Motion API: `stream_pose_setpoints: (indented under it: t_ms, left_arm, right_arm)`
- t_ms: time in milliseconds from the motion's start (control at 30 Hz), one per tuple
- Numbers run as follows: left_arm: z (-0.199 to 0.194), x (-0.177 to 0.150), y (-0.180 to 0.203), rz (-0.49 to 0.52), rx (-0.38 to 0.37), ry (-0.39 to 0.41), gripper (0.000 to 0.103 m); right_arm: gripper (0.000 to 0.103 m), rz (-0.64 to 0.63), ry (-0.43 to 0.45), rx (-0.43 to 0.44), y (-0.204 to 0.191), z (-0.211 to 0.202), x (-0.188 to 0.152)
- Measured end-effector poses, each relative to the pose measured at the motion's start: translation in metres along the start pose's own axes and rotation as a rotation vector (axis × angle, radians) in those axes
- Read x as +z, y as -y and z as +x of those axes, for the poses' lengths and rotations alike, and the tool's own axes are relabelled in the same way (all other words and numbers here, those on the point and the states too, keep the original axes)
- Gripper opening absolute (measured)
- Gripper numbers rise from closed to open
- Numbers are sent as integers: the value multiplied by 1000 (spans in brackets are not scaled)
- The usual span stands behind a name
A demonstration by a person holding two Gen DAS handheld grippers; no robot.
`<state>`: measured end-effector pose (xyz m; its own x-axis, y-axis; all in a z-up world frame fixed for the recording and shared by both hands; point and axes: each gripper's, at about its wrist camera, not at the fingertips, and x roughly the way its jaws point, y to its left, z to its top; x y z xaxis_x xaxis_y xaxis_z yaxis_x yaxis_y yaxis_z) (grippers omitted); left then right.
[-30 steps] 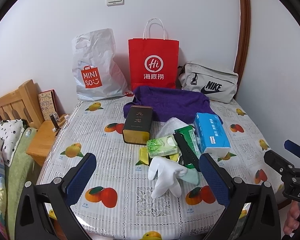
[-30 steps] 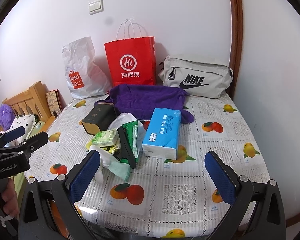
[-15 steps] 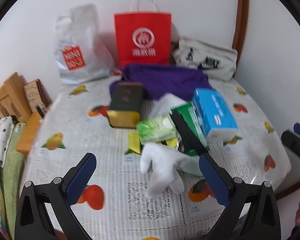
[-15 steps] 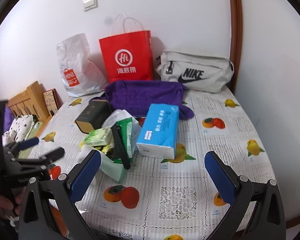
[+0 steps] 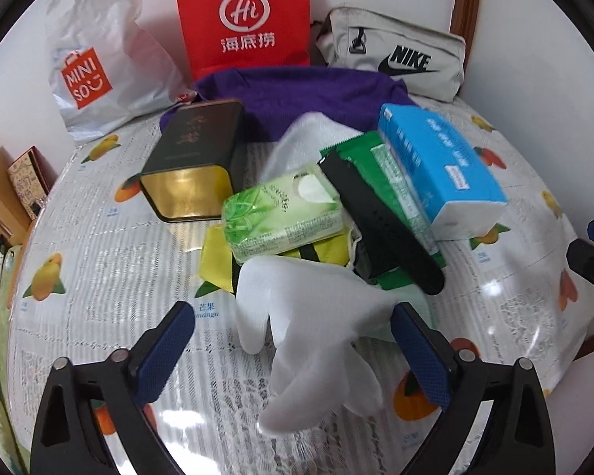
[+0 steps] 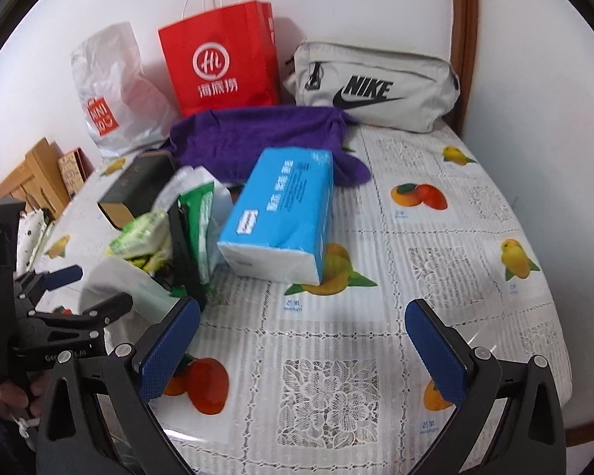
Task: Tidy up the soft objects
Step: 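Lower the left tool onto the white glove and close on it, then grasp a black watch strap with the right tool while the left tool lifts the glove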
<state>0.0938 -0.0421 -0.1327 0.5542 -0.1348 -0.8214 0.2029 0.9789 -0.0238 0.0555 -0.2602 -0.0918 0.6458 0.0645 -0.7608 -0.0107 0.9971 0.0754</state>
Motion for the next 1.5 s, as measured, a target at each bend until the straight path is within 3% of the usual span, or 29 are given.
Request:
stream_pose_setpoints:
  t_ms: [67, 133, 233, 567, 700, 967, 1033, 1200, 1267, 1500]
  left_arm:
    - [6, 1, -1, 3, -15, -6, 82]
    - [9, 1, -4, -8, -61, -11, 37]
    - [5, 0, -9, -8, -138, -7, 18]
    - [-36, -1, -34, -11, -171, 66, 12]
    - [-50, 4, -50, -19, -128, 100, 11]
    - [-74, 9, -86, -73, -114, 165, 11]
    - [-70, 8, -91, -83, -80, 163, 11]
    - [-55, 3, -116, -135, -51, 137, 11]
    - [-52, 1, -122, -141, -48, 133, 11]
    - [-38, -3, -135, -167, -69, 104, 11]
  right_arm:
    - [102, -2, -16, 0, -1, 8, -1]
    - [102, -8, -31, 15, -4, 16, -2]
    - [102, -34, -33, 28, -13, 20, -2]
    - [102, -141, -33, 96, -53, 32, 10]
    - [100, -163, -31, 128, -65, 33, 15]
    - [97, -231, -38, 164, -96, 37, 21]
    - [94, -242, -44, 179, -104, 42, 19]
    - [69, -265, -78, 207, -121, 64, 13]
    - [64, -257, -101, 214, -124, 75, 11]
    - [62, -246, -130, 194, -134, 100, 5]
